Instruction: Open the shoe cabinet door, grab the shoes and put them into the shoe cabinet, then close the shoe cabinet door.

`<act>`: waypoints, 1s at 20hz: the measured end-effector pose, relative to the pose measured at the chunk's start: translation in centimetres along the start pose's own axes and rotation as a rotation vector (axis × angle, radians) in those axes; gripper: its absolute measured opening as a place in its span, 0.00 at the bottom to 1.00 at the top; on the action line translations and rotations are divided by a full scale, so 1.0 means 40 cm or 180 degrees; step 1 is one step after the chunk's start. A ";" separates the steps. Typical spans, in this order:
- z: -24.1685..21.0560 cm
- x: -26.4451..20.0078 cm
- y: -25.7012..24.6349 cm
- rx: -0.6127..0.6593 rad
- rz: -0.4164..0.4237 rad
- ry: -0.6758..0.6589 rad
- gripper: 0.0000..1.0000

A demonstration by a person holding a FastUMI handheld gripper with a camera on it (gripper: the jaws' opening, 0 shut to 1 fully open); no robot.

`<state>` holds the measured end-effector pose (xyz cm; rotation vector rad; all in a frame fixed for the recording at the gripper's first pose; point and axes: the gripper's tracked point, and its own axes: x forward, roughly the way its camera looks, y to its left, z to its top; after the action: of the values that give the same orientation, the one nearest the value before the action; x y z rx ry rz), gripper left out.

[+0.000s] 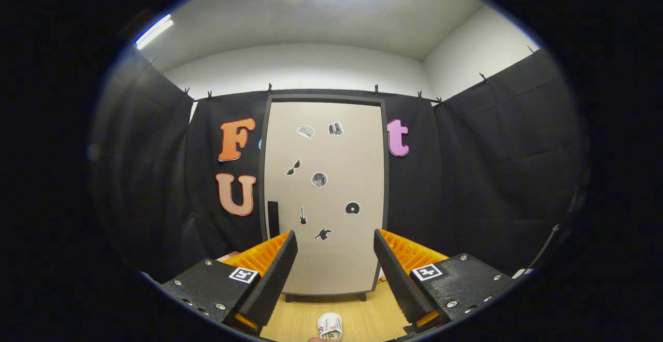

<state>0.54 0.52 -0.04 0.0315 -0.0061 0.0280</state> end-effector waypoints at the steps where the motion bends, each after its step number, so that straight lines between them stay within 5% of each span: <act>1: -0.003 0.004 0.006 0.0007 0.0024 0.0001 0.93; 12: -0.111 0.037 0.082 0.0112 0.0274 0.0242 0.93; 20: -0.264 0.049 0.113 0.0225 0.0211 0.0615 0.93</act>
<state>2.44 5.41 -10.43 0.0990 0.1872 0.0975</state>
